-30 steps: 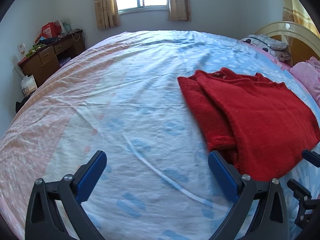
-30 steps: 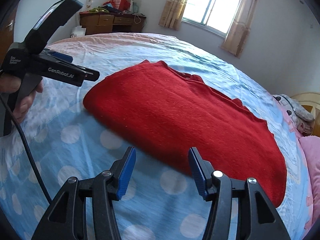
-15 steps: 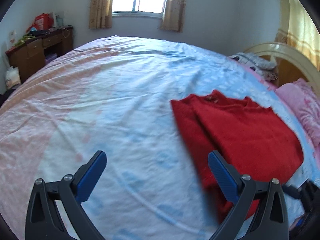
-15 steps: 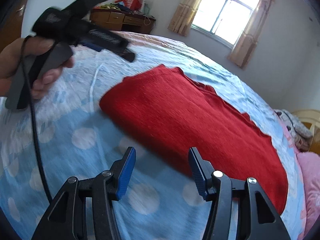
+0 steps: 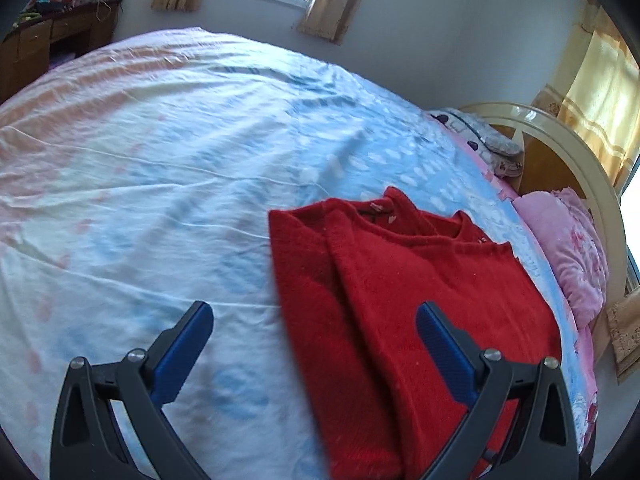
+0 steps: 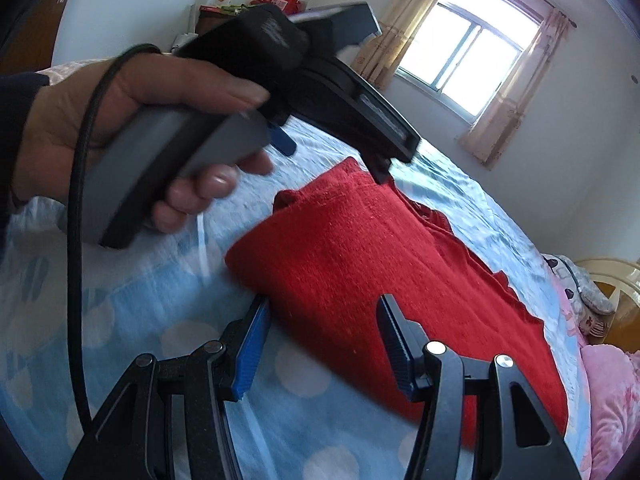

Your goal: Fold small clothes

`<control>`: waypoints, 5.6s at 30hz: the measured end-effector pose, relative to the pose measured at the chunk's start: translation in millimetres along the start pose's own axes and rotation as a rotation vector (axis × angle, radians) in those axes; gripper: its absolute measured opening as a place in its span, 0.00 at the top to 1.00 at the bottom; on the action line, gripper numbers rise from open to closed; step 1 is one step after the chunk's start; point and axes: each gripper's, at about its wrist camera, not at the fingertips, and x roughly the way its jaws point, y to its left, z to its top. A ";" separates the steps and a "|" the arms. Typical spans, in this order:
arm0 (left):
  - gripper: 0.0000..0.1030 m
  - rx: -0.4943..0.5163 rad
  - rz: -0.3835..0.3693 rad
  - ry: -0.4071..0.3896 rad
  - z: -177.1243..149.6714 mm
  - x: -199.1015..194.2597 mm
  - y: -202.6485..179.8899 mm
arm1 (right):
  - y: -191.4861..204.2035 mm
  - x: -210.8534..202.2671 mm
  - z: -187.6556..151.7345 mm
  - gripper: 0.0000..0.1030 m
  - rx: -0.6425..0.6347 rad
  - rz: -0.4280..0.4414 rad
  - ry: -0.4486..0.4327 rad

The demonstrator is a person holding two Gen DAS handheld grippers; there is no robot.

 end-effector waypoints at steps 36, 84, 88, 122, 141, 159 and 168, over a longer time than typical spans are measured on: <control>0.73 -0.009 -0.074 0.008 4.5 20.4 3.3 | 20.2 2.8 17.0 0.82 0.005 0.042 0.009; 0.86 0.025 -0.214 -0.007 60.7 5.9 -134.8 | -146.4 -60.3 -38.2 0.92 0.485 0.168 -0.133; 0.86 0.066 -0.222 -0.001 62.4 16.2 -162.7 | -162.6 -61.7 -45.8 0.93 0.525 0.161 -0.128; 0.85 0.535 -0.103 0.143 -1.0 117.2 -329.9 | -242.8 -47.0 -167.0 0.93 0.909 0.214 0.093; 0.33 0.502 -0.002 -0.122 -44.1 11.6 -239.4 | -261.1 -67.0 -199.0 0.69 1.024 0.200 0.025; 0.19 0.352 -0.125 -0.062 -63.4 30.0 -197.0 | -351.0 7.3 -131.1 0.48 1.074 0.190 0.101; 0.01 0.362 -0.130 -0.062 -67.7 28.7 -198.1 | -353.9 35.3 -135.8 0.93 1.086 0.098 0.191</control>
